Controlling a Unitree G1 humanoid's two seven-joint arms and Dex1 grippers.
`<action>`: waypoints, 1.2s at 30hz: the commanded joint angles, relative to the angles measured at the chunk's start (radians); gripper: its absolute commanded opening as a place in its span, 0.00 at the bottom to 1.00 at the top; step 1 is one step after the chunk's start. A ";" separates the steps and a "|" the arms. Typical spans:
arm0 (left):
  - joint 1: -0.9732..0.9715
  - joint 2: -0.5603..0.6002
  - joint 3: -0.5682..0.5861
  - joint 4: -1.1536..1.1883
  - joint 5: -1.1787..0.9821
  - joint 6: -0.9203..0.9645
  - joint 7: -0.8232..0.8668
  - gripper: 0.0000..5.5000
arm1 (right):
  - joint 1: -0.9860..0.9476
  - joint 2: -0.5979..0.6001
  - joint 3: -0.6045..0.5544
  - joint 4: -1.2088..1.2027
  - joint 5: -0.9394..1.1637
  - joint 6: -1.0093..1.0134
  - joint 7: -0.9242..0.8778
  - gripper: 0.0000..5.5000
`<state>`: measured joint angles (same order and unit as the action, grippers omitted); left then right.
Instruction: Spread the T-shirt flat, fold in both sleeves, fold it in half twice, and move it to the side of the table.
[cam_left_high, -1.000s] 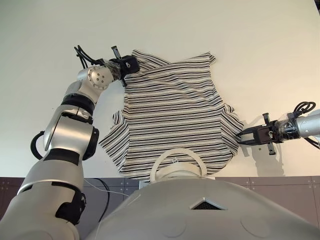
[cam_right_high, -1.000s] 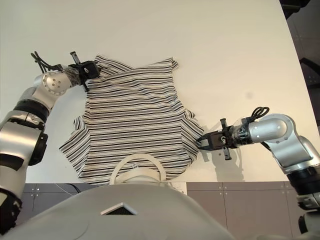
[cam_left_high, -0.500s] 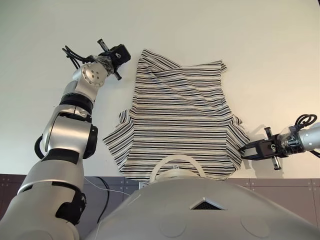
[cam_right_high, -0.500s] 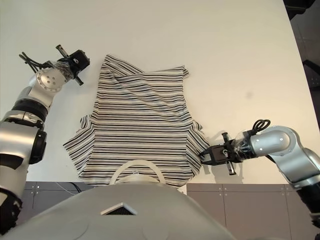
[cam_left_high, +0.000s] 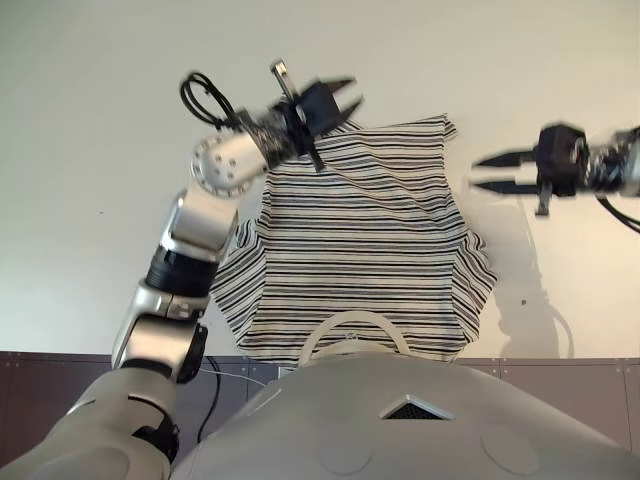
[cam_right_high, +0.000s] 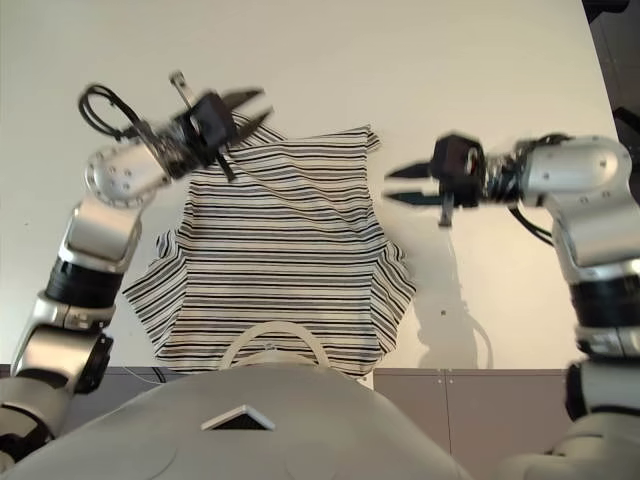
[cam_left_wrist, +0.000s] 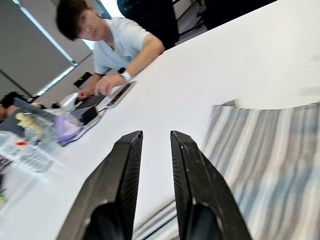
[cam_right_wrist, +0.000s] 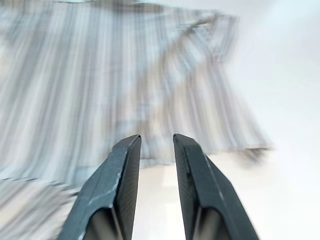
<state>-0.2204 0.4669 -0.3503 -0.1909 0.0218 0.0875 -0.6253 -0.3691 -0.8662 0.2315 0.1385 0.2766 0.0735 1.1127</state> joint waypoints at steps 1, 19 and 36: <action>0.159 0.085 -0.126 -0.300 -0.007 0.184 -0.110 0.18 | -0.303 0.232 0.094 0.547 -0.253 -0.205 -0.196 0.21; 0.235 0.176 -0.275 -0.228 0.181 0.036 -0.201 0.18 | -0.471 0.386 0.116 1.081 -0.494 -0.456 -0.239 0.21; 0.235 0.199 -0.264 -0.227 0.197 -0.001 -0.241 0.18 | -0.466 0.398 0.084 1.054 -0.522 -0.465 -0.202 0.21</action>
<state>0.0257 0.6556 -0.6222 -0.4081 0.2036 0.1018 -0.8493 -0.8374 -0.4774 0.3127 1.1887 -0.2320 -0.3881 0.9208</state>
